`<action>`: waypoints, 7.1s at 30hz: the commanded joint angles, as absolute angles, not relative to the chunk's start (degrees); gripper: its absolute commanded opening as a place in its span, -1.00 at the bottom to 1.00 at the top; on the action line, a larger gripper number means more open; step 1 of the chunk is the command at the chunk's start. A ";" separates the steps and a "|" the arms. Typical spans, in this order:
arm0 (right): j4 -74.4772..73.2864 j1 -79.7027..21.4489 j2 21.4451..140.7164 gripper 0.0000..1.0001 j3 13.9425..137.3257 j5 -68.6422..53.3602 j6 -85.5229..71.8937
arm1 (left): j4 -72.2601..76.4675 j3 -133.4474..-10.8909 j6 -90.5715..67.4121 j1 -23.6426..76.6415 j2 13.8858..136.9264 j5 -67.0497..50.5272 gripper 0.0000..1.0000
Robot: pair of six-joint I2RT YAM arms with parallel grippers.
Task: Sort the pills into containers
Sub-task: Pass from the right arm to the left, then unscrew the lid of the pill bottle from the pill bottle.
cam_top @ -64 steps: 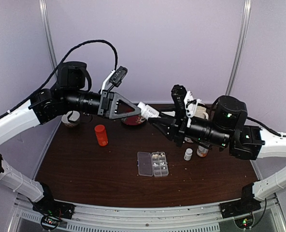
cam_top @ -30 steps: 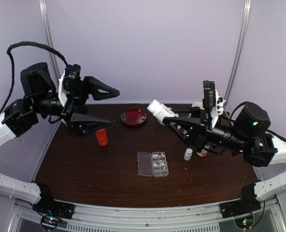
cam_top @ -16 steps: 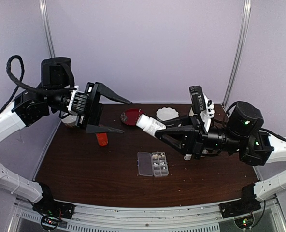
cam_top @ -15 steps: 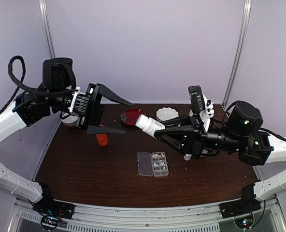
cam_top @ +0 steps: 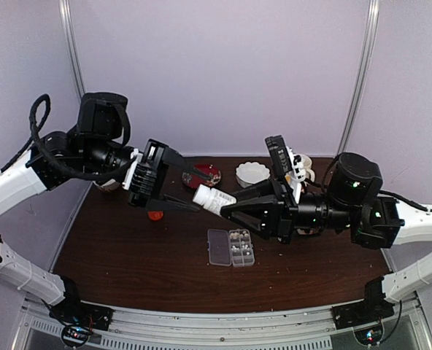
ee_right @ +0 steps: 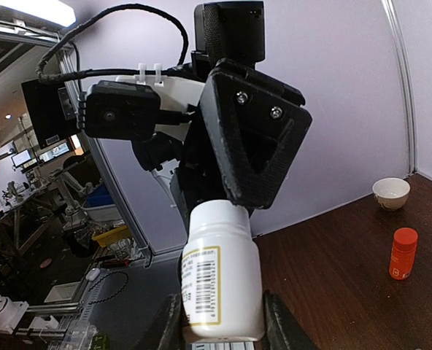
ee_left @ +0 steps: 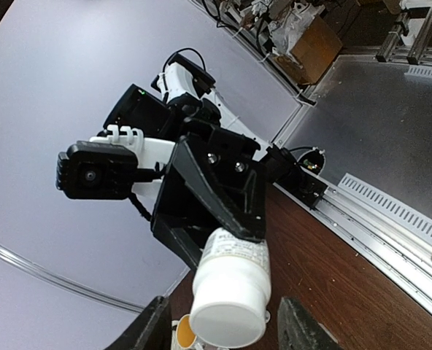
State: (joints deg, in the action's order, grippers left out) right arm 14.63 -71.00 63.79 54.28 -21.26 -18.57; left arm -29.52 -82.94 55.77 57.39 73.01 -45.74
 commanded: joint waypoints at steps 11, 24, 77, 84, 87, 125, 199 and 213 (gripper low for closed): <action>13.91 -70.89 63.96 -1.00 56.40 -21.52 -18.30 | -29.51 -85.30 55.81 57.74 73.68 -46.68 -0.59; 1.13 -70.85 68.39 -1.00 62.62 -18.93 3.48 | -28.62 -87.35 38.95 58.52 76.82 -49.24 -1.00; -13.47 -67.30 70.81 -1.00 69.06 -29.89 -2.11 | -34.26 -81.97 54.28 63.01 71.88 -34.90 0.33; -13.18 -66.85 70.84 -1.00 68.90 -30.58 -2.54 | -35.77 -82.49 55.45 63.01 72.69 -34.15 0.04; -13.33 -66.65 70.75 -1.00 68.73 -30.78 -2.50 | -35.77 -82.22 55.72 62.96 72.76 -33.90 0.03; 8.49 -65.12 60.15 0.60 51.09 -30.94 -10.89 | -38.51 -83.48 57.10 63.01 73.76 -34.67 -1.00; 19.03 -67.94 70.05 -0.06 51.41 -35.15 -23.10 | -34.34 -82.79 53.09 63.01 73.27 -34.99 -1.00; 20.42 -67.94 68.75 0.21 50.81 -34.01 -23.14 | -34.37 -82.27 53.09 62.95 72.61 -35.87 -1.00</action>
State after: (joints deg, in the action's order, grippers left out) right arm 19.11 -67.64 69.82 50.02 -34.48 -23.62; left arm -37.08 -82.26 53.65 62.85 73.93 -34.83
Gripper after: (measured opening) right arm 0.610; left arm 0.267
